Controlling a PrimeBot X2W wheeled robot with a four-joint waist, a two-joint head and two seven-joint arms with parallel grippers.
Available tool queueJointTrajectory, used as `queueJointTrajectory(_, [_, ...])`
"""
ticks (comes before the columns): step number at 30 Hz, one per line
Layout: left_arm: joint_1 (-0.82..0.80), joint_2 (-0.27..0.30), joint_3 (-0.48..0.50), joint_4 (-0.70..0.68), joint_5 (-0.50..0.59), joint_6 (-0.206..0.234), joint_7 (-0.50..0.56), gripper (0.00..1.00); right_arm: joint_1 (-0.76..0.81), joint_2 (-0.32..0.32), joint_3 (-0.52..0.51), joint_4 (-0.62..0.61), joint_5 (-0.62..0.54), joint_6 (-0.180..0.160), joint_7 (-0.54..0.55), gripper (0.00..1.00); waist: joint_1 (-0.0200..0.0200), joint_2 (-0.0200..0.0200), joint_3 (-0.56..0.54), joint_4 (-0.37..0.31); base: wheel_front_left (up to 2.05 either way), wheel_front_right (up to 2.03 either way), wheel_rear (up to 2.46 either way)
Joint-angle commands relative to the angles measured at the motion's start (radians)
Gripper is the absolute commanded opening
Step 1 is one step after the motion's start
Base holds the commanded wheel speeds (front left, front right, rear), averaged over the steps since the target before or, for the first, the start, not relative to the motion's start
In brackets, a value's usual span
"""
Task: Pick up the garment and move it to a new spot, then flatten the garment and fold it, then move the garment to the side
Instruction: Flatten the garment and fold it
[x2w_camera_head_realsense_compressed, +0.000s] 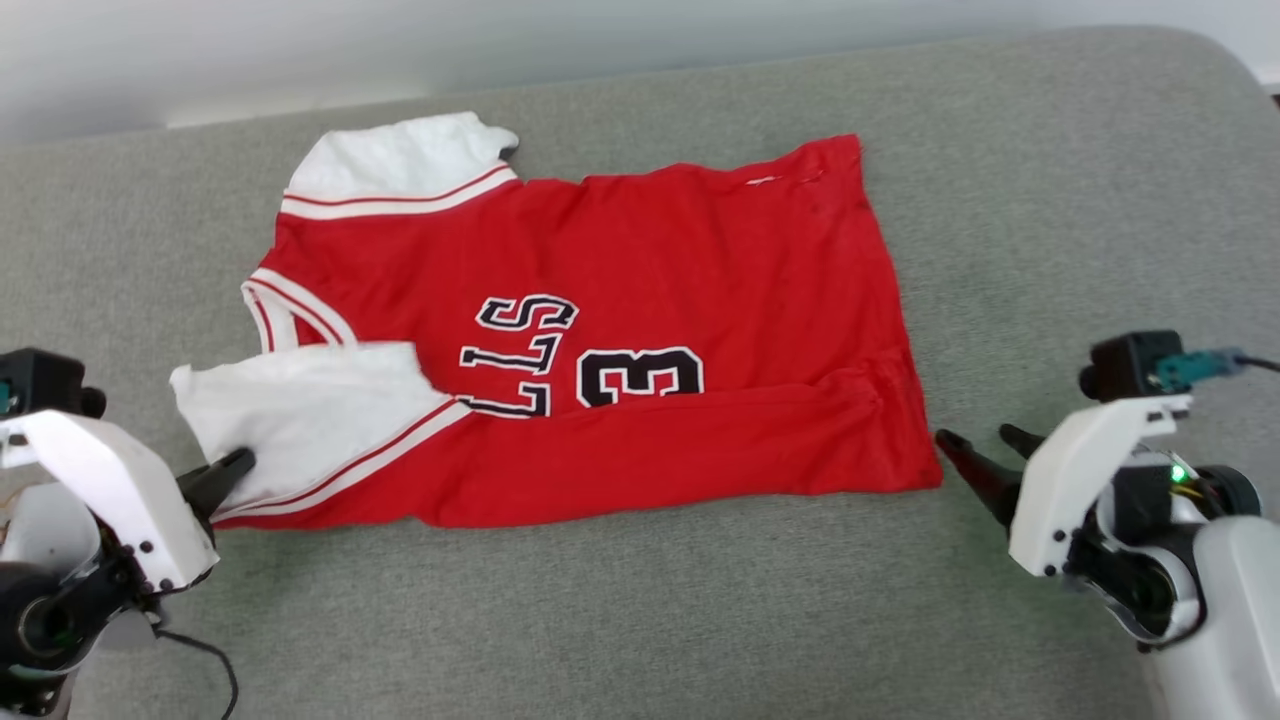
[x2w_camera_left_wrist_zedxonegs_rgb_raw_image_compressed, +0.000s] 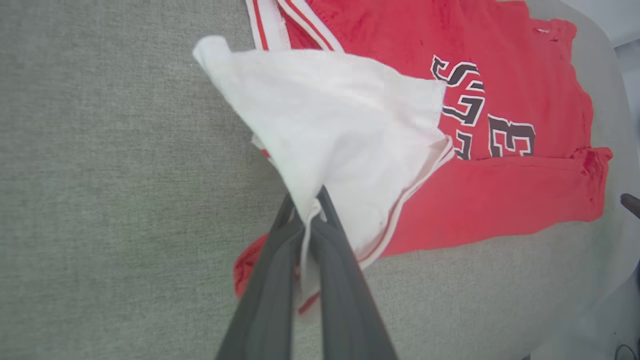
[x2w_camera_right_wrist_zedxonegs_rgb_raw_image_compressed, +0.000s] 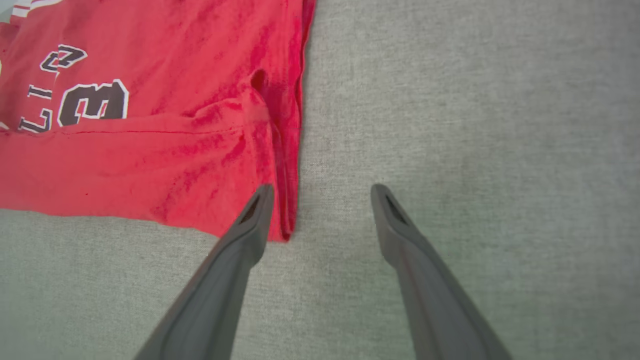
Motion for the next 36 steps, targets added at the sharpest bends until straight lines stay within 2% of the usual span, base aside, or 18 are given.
queueJointTrajectory(1, [-0.015,-0.006,-0.004,-0.007,0.005,0.002,-0.005,0.00,-0.024,0.008,0.011,0.005,0.005,0.000,0.023,1.00,0.0000,-0.0001,0.017,0.013,0.00,0.00,0.00])
queueJointTrajectory(6, [-0.037,-0.022,-0.013,-0.020,0.012,-0.005,-0.017,0.00,-0.083,0.027,0.049,0.059,0.005,-0.001,0.080,1.00,0.0000,-0.0001,0.050,0.032,0.00,0.00,0.00])
queueJointTrajectory(11, [-0.048,-0.040,-0.021,-0.001,0.016,-0.016,-0.027,0.00,-0.113,0.051,0.085,0.165,0.000,0.000,0.105,1.00,0.0000,-0.0001,0.067,0.046,0.00,0.00,0.00])
queueJointTrajectory(12, [-0.050,-0.043,-0.022,0.005,0.017,-0.017,-0.029,0.00,-0.114,0.056,0.097,0.182,0.001,0.000,0.113,0.33,0.0000,-0.0001,0.068,0.048,0.00,0.00,0.00])
queueJointTrajectory(13, [-0.053,-0.044,-0.022,0.013,0.019,-0.015,-0.034,0.00,-0.114,0.063,0.105,0.194,0.008,0.000,0.118,0.00,0.0000,-0.0001,0.069,0.050,0.00,0.00,0.00])
queueJointTrajectory(18, [-0.046,-0.060,-0.027,0.045,0.010,-0.023,-0.044,0.00,-0.114,0.045,0.114,0.202,0.009,0.000,0.097,0.00,0.0000,-0.0001,0.039,0.056,0.00,0.00,0.00])
queueJointTrajectory(25, [-0.002,-0.078,-0.033,0.051,-0.012,-0.040,-0.050,0.00,-0.106,0.009,0.131,0.139,0.030,0.000,0.056,0.00,0.0000,-0.0001,-0.049,0.057,0.00,0.00,0.00])
queueJointTrajectory(30, [0.058,-0.079,-0.025,0.020,-0.019,-0.033,-0.070,0.00,-0.049,-0.021,0.139,0.070,0.055,0.000,0.081,0.00,0.0000,-0.0001,-0.122,0.065,0.00,0.00,0.00])
queueJointTrajectory(36, [0.181,-0.051,-0.006,-0.049,-0.013,0.016,-0.087,0.00,0.066,-0.047,0.113,-0.036,0.076,0.000,0.114,0.00,0.0000,-0.0001,-0.180,0.071,0.00,0.00,0.00])
